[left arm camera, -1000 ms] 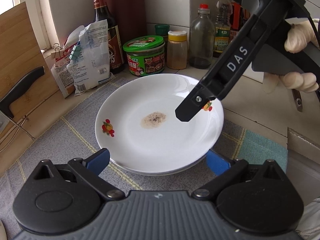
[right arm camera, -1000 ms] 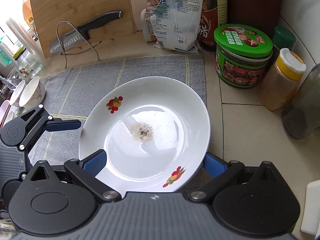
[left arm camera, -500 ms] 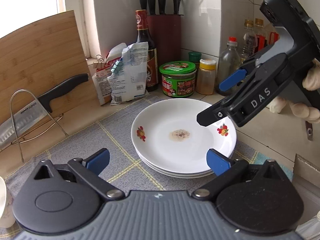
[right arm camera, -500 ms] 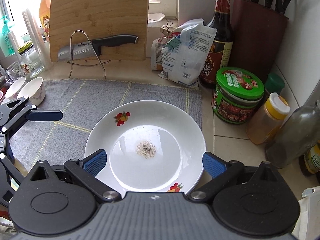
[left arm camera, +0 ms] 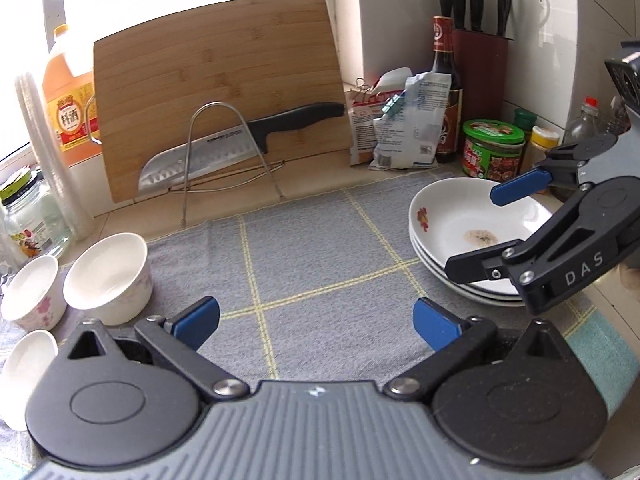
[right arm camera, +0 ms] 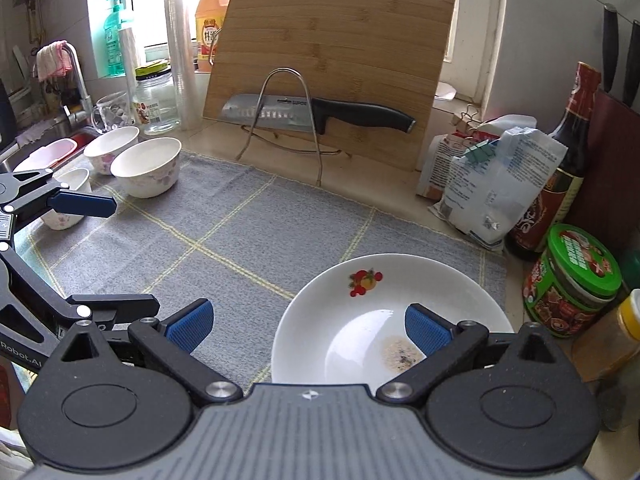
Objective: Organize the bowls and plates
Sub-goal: 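Open the right tool and withdraw it from the plate stack, then move the left tool to a plain white bowl and close on its rim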
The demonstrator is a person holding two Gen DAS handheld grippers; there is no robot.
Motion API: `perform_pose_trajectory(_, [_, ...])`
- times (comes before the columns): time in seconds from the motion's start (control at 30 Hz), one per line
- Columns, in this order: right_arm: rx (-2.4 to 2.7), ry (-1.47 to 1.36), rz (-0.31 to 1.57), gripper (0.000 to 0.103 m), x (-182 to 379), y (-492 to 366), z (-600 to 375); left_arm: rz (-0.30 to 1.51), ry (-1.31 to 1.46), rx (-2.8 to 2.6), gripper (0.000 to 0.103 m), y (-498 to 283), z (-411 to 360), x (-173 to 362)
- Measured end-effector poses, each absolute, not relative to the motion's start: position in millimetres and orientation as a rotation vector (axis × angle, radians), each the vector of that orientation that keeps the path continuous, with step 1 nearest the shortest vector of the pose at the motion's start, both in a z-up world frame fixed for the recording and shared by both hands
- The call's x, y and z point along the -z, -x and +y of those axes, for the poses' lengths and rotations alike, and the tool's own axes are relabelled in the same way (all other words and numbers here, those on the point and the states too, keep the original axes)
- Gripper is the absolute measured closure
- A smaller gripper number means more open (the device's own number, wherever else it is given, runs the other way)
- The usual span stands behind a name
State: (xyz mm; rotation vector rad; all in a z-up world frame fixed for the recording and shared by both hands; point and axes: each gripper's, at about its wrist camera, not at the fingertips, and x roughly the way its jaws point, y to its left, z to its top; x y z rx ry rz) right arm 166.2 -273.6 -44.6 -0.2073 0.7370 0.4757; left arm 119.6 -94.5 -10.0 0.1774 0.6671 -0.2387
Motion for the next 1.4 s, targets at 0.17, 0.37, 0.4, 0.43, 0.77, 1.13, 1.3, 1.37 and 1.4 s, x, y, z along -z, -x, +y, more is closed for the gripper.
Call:
perform_pose_trajectory(0.17, [-0.513, 0.212, 0.732, 0.000, 48, -155, -253, 0.688, -0.144, 0.210, 0.001, -116, -71, 13])
perform_pose_trajectory(0.37, [-0.499, 0.244, 0.752, 0.000, 56, -148, -227, 0.718, -0.150, 0.254, 0.001, -116, -36, 19])
perform_pose_trajectory(0.4, [-0.493, 0.246, 0.759, 0.000, 58, -147, -222, 0.723, -0.149, 0.262, 0.001, -116, -28, 18])
perform_pose_trajectory(0.43, [-0.490, 0.247, 0.768, 0.000, 59, -147, -214, 0.724, -0.147, 0.269, 0.001, -115, -20, 18])
perform_pose_trajectory(0.77, [-0.539, 0.266, 0.783, 0.000, 69, -136, -109, 0.765, -0.164, 0.254, 0.001, -119, 79, 13])
perform_pose_trajectory(1.13, [-0.654, 0.330, 0.749, 0.000, 77, -133, -1, 0.788, -0.148, 0.193, 0.001, -140, 175, 25])
perform_pose_trajectory(1.3, [-0.692, 0.370, 0.726, 0.000, 81, -137, 34, 0.819, -0.145, 0.189, 0.001, -153, 197, 35])
perform_pose_trajectory(1.37, [-0.705, 0.387, 0.717, 0.000, 83, -139, 46, 0.828, -0.143, 0.200, 0.001, -159, 201, 38])
perform_pose_trajectory(1.4, [-0.711, 0.392, 0.712, 0.000, 84, -140, 51, 0.832, -0.142, 0.207, 0.002, -161, 203, 40])
